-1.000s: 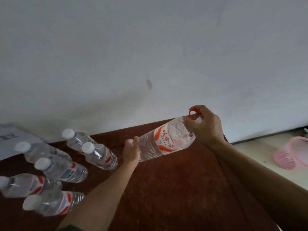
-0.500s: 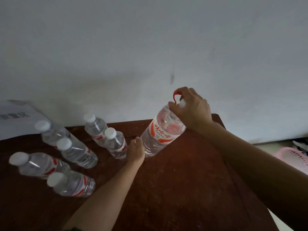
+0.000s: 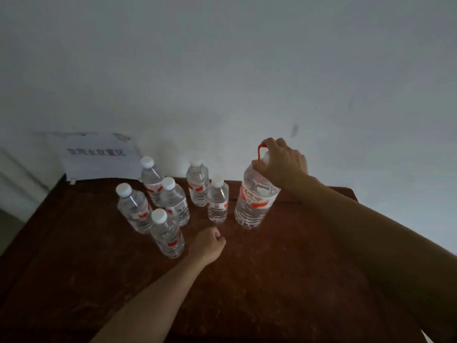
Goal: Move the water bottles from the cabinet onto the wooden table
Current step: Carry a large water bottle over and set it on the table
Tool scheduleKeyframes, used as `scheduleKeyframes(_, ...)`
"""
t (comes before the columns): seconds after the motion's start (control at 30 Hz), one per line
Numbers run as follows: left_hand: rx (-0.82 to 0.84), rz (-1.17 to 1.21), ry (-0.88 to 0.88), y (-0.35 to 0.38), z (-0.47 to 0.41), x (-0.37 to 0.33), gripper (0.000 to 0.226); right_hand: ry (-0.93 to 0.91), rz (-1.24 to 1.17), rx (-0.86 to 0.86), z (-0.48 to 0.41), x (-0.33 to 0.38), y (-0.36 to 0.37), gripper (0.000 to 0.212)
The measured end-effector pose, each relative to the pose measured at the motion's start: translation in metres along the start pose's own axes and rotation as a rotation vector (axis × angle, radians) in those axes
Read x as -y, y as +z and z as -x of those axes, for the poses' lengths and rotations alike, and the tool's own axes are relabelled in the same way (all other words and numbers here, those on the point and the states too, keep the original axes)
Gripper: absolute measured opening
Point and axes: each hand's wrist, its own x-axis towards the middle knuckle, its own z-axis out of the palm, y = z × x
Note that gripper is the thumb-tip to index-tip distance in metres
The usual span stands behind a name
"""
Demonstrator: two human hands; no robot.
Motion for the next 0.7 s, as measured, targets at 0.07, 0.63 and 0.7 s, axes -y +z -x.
scheduleKeyframes(0.07, -0.045, -0.036, -0.011, -0.014, 0.017, 0.012, 0.017, 0.005, -0.017, 0.018, -0.001, 0.002, -0.002, 0.057)
scheduleKeyframes(0.63, -0.411, 0.036, -0.237, -0.063, 0.234, 0.102, 0.022, -0.396, -0.028, 0.076, 0.089, 0.103, -0.024, 0.042)
scheduleKeyframes(0.7, -0.453, 0.033, -0.275, -0.072, 0.268, 0.121, 0.024, -0.525, -0.041, 0.149, 0.123, 0.148, -0.018, 0.035)
